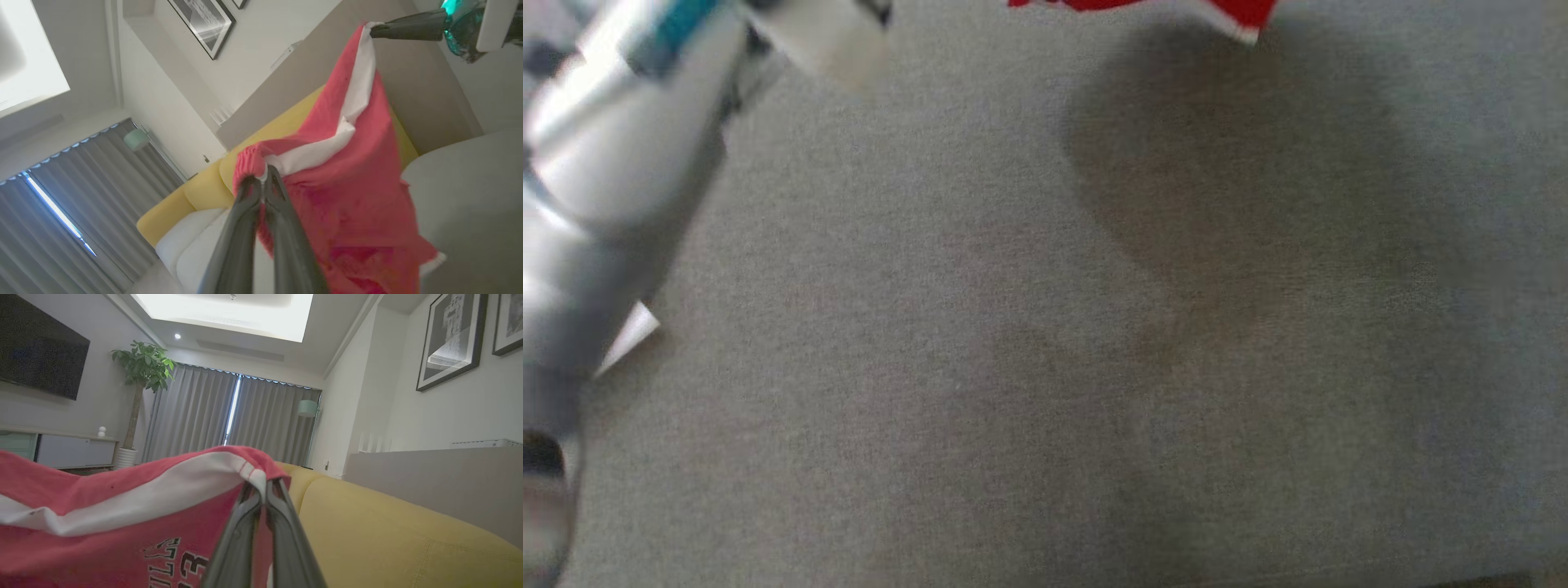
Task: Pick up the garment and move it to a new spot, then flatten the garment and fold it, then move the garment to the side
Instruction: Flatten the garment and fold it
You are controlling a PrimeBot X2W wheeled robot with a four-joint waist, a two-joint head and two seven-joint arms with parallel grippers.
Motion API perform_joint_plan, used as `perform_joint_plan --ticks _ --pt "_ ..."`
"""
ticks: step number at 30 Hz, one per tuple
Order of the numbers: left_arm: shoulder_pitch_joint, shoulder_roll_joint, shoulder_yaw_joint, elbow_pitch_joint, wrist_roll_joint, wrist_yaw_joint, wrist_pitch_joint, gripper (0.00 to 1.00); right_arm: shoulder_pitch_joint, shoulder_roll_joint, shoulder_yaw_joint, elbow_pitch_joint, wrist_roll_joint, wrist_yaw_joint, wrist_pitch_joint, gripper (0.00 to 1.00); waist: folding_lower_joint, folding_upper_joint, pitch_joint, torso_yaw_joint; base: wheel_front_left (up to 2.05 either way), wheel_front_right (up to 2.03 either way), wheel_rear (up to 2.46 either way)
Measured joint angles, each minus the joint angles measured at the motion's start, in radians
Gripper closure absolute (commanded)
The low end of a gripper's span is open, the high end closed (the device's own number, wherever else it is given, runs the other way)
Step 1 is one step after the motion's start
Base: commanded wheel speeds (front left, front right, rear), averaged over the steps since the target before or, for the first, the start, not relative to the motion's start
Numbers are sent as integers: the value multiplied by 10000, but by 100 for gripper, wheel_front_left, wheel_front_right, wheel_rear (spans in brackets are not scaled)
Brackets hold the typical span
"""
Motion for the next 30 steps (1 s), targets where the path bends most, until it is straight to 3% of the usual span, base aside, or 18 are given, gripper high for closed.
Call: perform_joint_plan --ticks 6,10,17,24,30 --pt "3073 -58 -81 -1001 77 -6 2 100 3252 -261 -261 -690 408 0 0 100 -6 0 -77 136 0 0 0" --pt "5277 -257 -1062 -1315 75 -21 2 100 5753 -303 -614 -662 848 0 2 100 -7 0 -425 121 0 0 0" --pt "7892 -309 -2583 -1200 -560 -96 4 100 8124 -295 -1404 -1204 978 0 539 100 -8 1 -1085 -98 0 0 0" --pt "8686 -355 -3377 -1216 -1406 -96 4 100 10285 -159 -2456 -2654 1070 0 1465 100 -8 1 -1597 -125 0 0 0" --pt "8560 -581 -3070 -1741 -2587 -96 12 100 10039 -119 -2920 -3685 968 0 2433 100 -8 1 -1595 300 0 0 0"
